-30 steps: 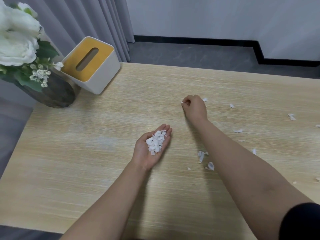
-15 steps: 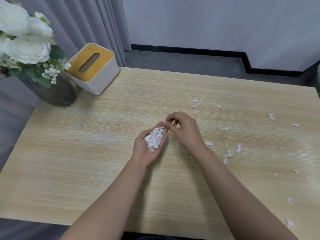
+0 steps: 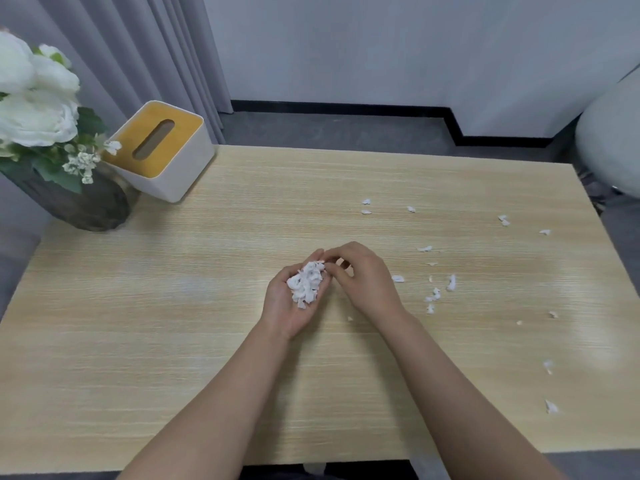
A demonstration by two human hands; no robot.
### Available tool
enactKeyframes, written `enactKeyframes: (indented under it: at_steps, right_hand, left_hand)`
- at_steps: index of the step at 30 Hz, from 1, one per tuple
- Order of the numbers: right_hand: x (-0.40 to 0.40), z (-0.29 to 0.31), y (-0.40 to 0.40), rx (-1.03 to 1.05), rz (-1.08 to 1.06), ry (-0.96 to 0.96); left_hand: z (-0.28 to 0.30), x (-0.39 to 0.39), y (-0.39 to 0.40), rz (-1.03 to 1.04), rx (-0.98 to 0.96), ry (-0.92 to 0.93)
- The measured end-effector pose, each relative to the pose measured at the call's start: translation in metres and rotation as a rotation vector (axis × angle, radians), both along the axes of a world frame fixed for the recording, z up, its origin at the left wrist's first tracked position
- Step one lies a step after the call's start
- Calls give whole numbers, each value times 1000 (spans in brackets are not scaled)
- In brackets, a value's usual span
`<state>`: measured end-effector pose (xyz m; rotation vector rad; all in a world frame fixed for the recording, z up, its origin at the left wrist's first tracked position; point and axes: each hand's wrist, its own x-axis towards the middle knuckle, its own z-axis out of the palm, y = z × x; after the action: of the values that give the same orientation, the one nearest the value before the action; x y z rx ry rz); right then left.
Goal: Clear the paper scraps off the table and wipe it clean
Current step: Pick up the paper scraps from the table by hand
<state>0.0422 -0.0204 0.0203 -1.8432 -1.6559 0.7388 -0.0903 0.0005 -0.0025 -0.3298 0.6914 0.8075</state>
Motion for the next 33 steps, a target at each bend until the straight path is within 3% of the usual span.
enactKeyframes:
  at_steps: [14, 23, 33]
  right_hand:
    - [126, -34, 94, -124, -131, -61]
    - [132, -81, 147, -302, 76, -208]
    - [131, -84, 150, -220, 61, -193]
  left_hand:
    - [-15, 55, 10, 54, 106, -53]
    - [-26, 64, 12, 98, 109, -63]
    - [-31, 57, 13, 100, 109, -38]
